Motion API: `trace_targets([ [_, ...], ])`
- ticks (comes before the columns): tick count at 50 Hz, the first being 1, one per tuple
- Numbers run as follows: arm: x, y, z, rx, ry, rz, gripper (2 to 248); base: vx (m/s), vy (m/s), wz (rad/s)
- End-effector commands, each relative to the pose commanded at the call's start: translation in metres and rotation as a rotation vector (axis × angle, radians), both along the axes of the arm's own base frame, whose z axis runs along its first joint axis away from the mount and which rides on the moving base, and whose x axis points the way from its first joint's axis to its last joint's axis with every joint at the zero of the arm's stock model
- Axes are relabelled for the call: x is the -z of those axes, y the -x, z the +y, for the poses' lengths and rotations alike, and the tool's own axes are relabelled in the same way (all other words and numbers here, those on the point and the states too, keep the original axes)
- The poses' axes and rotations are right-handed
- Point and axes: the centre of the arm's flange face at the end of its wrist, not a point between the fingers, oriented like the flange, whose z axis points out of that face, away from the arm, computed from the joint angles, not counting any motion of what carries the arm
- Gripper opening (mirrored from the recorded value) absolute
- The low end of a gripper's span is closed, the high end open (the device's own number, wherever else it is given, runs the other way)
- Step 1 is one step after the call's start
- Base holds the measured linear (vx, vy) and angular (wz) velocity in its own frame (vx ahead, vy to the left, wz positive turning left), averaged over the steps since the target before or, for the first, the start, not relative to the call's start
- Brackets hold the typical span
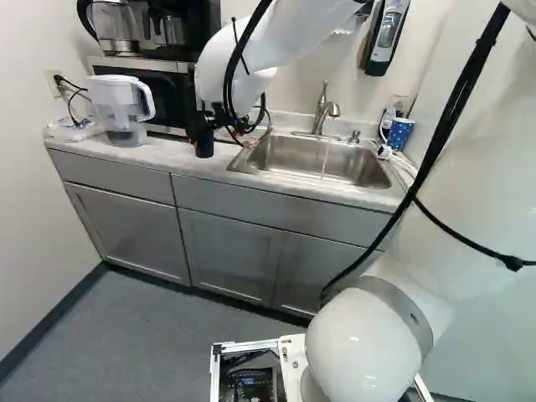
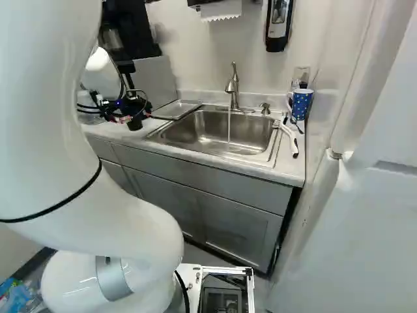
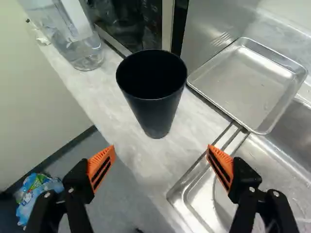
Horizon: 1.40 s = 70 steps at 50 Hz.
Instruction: Rinse the cup and place it in the tray
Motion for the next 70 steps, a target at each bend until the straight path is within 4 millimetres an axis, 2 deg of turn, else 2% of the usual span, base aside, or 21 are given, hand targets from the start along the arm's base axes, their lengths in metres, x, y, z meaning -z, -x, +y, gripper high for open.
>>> trace_targets([
  [70,0.050,-0.035,0.019,-0.003,-0.119,-0.234,247,0.000,0.000,0.000],
])
